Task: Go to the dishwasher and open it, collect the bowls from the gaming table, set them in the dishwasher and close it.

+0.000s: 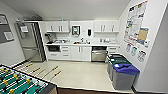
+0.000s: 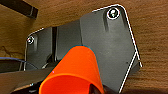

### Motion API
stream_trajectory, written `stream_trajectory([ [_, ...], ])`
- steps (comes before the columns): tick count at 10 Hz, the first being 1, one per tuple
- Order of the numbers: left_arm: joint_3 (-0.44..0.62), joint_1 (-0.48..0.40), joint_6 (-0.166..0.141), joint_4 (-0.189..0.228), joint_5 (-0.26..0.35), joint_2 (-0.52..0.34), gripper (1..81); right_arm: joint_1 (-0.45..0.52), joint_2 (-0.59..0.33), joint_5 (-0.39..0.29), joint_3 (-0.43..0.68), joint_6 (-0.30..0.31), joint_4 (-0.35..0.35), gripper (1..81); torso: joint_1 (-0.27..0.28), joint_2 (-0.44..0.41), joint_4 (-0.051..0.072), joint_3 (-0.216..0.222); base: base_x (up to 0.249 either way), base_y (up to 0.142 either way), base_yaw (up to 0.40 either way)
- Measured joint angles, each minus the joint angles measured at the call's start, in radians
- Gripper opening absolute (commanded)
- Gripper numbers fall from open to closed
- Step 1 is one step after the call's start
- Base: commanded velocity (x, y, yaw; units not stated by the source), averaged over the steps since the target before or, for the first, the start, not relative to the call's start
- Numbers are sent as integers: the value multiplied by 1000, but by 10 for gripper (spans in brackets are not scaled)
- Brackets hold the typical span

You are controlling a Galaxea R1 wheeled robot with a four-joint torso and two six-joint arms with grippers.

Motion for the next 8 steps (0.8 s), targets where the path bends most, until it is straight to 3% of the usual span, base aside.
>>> stream_trajectory([
  [8, 0, -3, 0, 0, 0, -1, 10, 0, 2, -1, 0, 0, 0, 10, 0, 0, 0, 0, 156, -66, 0],
])
